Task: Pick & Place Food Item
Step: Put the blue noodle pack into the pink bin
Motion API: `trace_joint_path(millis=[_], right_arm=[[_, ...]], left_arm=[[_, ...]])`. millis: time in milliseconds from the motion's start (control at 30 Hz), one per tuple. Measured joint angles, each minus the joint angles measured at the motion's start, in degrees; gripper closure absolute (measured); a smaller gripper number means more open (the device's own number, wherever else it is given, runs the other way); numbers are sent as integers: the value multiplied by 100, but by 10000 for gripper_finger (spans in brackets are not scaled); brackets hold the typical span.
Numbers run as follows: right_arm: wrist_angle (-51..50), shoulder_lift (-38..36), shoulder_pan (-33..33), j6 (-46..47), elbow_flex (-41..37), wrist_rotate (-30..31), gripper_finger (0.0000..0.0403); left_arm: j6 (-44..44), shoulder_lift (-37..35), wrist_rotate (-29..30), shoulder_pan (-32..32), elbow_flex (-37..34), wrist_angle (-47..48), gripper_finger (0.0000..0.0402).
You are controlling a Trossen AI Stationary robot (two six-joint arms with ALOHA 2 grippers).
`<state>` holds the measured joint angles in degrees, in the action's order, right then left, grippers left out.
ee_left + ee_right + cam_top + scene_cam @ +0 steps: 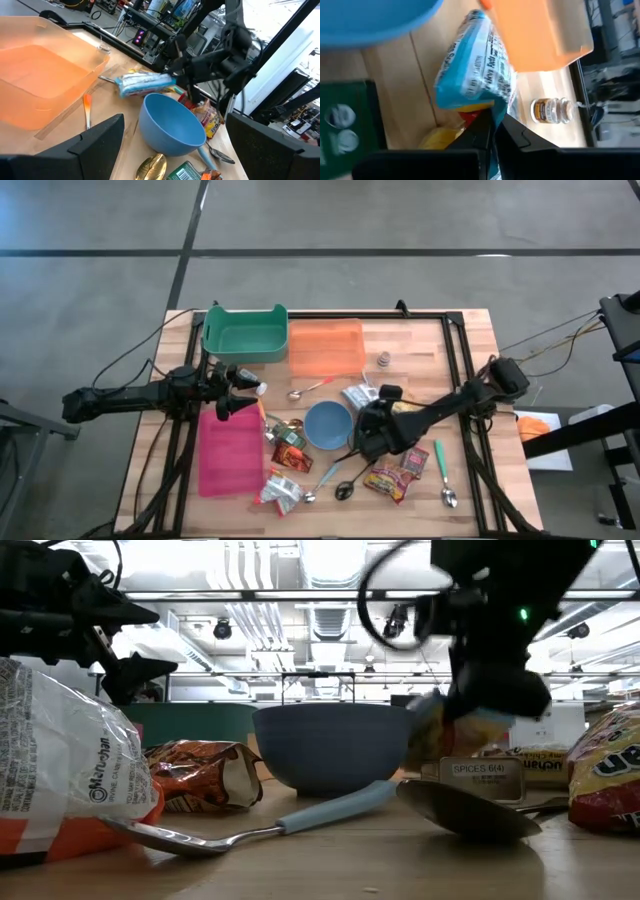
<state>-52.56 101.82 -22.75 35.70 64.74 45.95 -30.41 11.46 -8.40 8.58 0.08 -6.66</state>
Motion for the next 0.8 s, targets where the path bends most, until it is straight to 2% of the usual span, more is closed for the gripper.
trace_joint_path(millis=[267,367,533,800], right_arm=[[-70,-953,-143,644,92,-13,392],[208,-1357,-207,772,80,45,392],[1425,-1879,-290,384,62,140,392],[3994,-2141,-301,-1072,-379,-94,392]], left_arm=[[24,0,0,0,0,-11,50],[141,2,-2,0,0,-65,50],[425,4,-18,-35,0,-242,50],[1219,33,-15,-424,0,-942,50]])
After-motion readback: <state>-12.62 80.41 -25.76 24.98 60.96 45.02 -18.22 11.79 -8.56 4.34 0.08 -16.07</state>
